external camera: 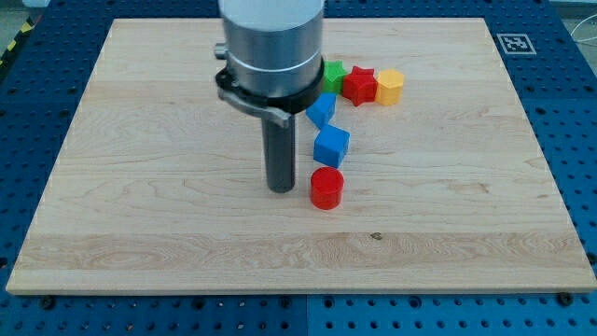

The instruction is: Push the red circle towards the blue cube

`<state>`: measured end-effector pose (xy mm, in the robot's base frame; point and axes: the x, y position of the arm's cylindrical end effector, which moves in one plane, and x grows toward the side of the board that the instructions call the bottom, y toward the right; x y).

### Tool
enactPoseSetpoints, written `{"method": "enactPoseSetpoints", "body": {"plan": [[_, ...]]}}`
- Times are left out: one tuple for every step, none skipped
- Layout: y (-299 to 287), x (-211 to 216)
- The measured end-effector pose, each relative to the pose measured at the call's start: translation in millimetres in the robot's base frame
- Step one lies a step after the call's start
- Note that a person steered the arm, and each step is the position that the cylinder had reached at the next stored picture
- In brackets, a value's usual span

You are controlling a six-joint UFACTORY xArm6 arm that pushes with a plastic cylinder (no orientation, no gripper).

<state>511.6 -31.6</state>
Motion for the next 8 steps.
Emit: {"method": "enactPoseSetpoints", "body": {"plan": [[1.7, 20.7], [18.2, 52.1], [48.3, 67.4], [61.2, 61.4], [61.2, 46.4], [61.2, 38.2], [61.2, 37.9], [61.2, 36.9]]}}
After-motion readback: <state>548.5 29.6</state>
